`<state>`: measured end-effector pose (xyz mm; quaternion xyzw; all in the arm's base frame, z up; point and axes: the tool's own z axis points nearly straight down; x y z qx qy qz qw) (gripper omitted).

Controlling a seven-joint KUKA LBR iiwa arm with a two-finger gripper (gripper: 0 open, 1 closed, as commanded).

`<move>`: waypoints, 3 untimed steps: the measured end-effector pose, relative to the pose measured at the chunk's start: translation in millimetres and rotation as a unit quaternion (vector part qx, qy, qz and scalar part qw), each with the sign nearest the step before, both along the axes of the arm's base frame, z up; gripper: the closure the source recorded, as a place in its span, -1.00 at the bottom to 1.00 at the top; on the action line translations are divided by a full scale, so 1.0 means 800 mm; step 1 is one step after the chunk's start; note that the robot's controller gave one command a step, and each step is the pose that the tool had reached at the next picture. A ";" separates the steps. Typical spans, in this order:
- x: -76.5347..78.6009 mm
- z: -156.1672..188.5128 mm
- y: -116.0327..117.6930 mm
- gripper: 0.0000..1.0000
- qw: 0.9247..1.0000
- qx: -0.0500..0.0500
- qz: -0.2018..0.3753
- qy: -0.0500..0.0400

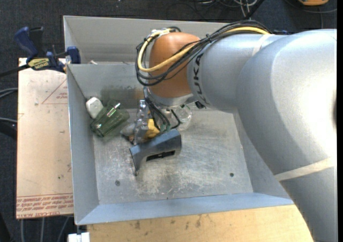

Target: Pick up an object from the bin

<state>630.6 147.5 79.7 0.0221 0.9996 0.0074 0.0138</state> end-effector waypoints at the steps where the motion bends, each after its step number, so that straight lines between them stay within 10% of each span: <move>1: 0.000 0.000 0.000 1.00 1.000 0.000 0.000 0.000; 3: 0.000 0.000 0.000 1.00 1.000 0.000 0.000 0.000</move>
Offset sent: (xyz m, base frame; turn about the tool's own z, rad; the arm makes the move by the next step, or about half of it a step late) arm 0.0000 0.0000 0.0000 0.0000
